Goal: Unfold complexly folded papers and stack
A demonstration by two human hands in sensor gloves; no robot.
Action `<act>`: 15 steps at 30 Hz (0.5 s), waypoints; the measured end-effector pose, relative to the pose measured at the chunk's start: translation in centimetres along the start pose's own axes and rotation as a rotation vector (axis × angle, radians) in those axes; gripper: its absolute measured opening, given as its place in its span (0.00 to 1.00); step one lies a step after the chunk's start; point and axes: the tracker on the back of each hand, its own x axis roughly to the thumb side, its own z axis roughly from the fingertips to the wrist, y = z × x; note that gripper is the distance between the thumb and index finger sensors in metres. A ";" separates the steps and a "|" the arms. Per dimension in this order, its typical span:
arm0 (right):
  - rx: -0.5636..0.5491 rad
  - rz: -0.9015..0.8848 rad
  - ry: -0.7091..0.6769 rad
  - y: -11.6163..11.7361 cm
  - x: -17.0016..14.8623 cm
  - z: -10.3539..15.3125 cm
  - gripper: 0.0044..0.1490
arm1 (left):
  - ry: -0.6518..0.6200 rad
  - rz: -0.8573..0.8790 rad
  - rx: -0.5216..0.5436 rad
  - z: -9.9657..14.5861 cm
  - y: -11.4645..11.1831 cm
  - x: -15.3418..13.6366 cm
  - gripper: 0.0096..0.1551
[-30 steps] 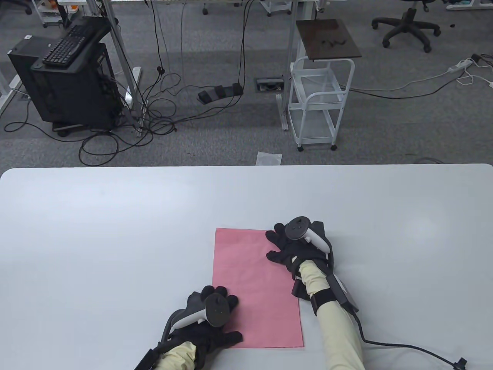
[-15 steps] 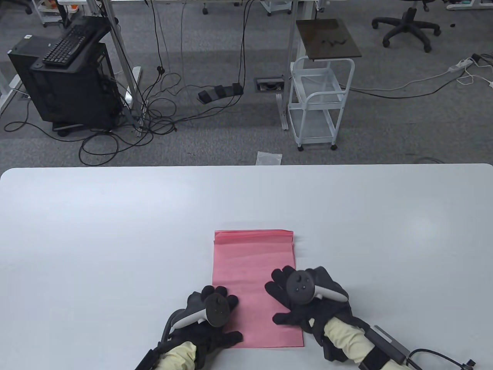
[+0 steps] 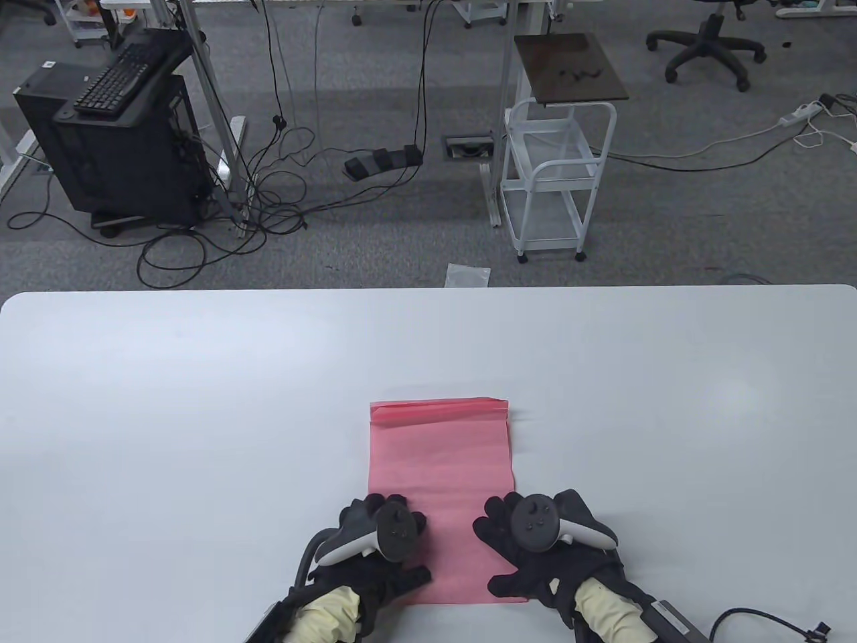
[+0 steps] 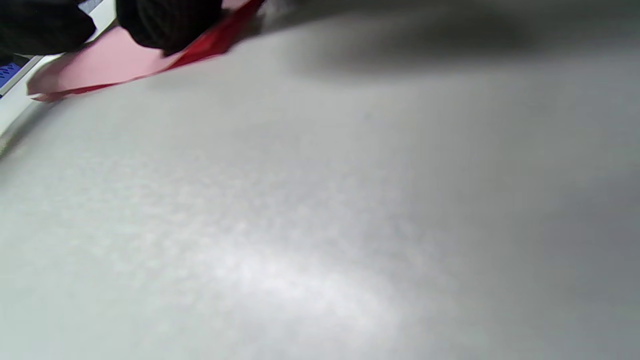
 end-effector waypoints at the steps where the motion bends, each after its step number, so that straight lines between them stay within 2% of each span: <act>1: -0.002 0.003 -0.001 0.0 0.0 0.0 0.50 | -0.030 0.013 0.026 -0.4 -0.1 1.0 0.47; 4: -0.002 0.003 -0.002 0.0 0.0 0.0 0.50 | -0.048 0.012 -0.017 -1.5 -1.0 2.7 0.48; 6: -0.001 -0.001 -0.004 0.0 0.0 0.0 0.50 | -0.019 -0.073 -0.083 -2.0 -2.1 2.7 0.50; 7: 0.000 -0.002 -0.005 0.0 0.0 0.0 0.50 | -0.029 -0.078 -0.060 -1.8 -1.9 2.4 0.50; 8: -0.001 -0.004 -0.006 0.0 0.0 0.0 0.50 | -0.024 -0.047 -0.037 -1.5 -1.8 1.9 0.50; 10: -0.002 -0.003 -0.006 0.0 0.0 0.1 0.50 | 0.012 -0.045 -0.074 -0.7 -1.9 0.4 0.50; 15: -0.001 -0.003 -0.004 0.0 0.0 0.1 0.50 | 0.106 0.044 -0.069 1.6 -1.9 -4.5 0.49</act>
